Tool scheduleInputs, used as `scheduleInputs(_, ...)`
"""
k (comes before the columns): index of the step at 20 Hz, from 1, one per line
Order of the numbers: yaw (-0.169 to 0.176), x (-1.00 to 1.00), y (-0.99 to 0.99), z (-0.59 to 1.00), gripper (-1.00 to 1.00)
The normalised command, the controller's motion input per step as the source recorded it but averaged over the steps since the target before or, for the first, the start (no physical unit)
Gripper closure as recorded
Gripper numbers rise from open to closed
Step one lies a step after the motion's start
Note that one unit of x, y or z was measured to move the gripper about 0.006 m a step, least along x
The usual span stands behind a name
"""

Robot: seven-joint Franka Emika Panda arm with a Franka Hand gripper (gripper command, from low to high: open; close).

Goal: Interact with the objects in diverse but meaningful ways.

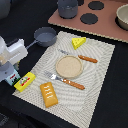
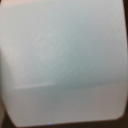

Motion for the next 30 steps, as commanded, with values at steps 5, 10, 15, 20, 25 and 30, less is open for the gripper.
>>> scheduleInputs(5,0.027,-0.28,0.13,0.01,1.0)
scheduleInputs(10,0.091,-0.54,0.33,0.31,1.0)
scheduleInputs(15,0.12,-0.67,0.45,0.4,1.0)
scheduleInputs(20,0.097,-0.32,0.51,0.31,1.0)
scheduleInputs(25,0.029,0.13,0.62,0.18,1.0)
scheduleInputs(30,0.0,0.53,0.64,0.15,1.0)
